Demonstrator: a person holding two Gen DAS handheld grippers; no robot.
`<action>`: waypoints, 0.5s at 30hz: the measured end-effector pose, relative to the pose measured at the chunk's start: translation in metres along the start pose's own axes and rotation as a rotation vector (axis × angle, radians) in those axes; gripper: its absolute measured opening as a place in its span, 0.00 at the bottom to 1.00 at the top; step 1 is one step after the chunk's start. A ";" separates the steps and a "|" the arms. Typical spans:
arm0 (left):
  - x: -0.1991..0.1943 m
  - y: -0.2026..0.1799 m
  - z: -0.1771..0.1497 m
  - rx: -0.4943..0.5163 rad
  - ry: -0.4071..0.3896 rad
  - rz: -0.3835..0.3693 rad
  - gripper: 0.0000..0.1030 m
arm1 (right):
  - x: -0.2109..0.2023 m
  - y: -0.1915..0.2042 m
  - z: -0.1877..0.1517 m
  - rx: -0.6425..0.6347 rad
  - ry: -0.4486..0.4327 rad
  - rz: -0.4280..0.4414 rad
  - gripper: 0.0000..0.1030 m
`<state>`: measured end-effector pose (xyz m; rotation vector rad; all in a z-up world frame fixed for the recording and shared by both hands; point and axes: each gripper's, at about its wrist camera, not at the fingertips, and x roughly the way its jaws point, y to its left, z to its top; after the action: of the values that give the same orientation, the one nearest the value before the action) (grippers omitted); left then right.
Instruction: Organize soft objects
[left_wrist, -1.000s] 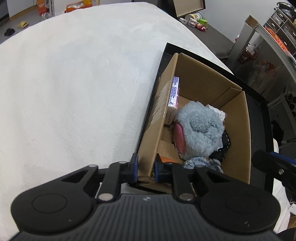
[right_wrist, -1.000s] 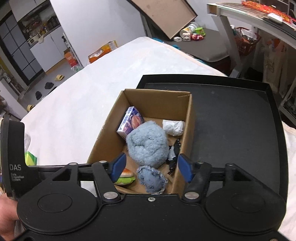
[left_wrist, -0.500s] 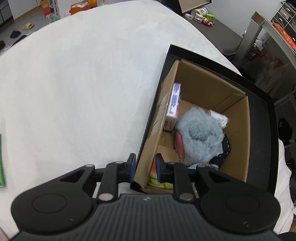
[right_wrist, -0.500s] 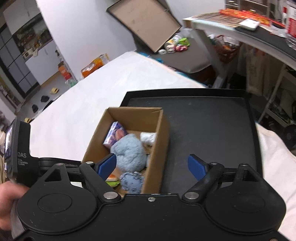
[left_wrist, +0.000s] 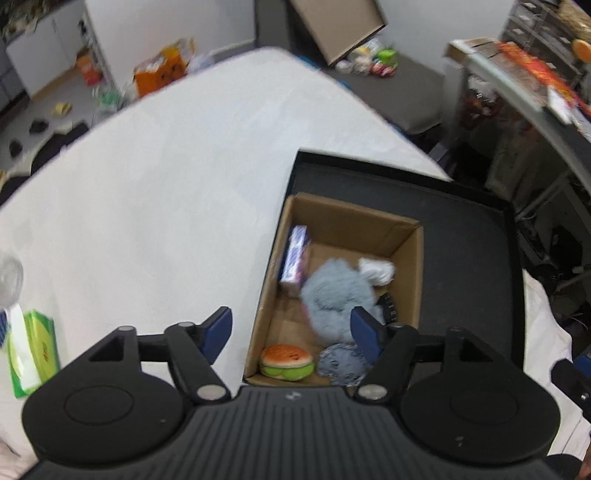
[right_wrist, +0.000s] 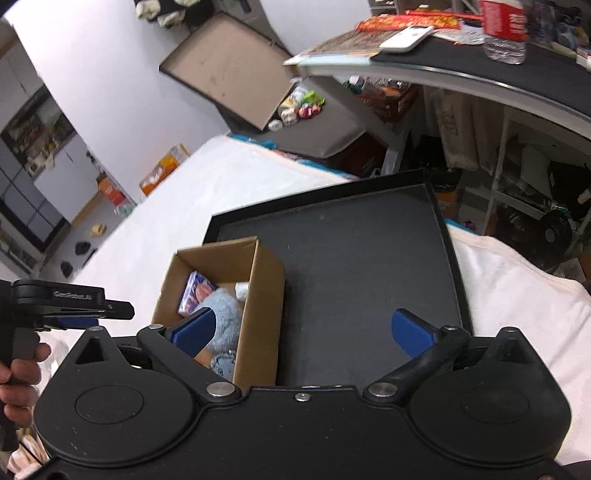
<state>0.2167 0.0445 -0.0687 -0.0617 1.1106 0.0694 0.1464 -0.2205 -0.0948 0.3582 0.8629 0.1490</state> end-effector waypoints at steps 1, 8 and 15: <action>-0.007 -0.004 0.000 0.006 -0.015 0.001 0.73 | -0.003 -0.003 0.000 0.009 -0.007 0.010 1.00; -0.041 -0.029 -0.009 0.057 -0.056 0.025 0.81 | -0.015 -0.020 0.000 0.056 -0.028 0.038 1.00; -0.070 -0.040 -0.016 0.058 -0.080 0.020 0.81 | -0.028 -0.028 -0.004 0.060 -0.033 0.062 1.00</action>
<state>0.1751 0.0014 -0.0119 0.0047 1.0329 0.0573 0.1246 -0.2530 -0.0877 0.4431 0.8253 0.1746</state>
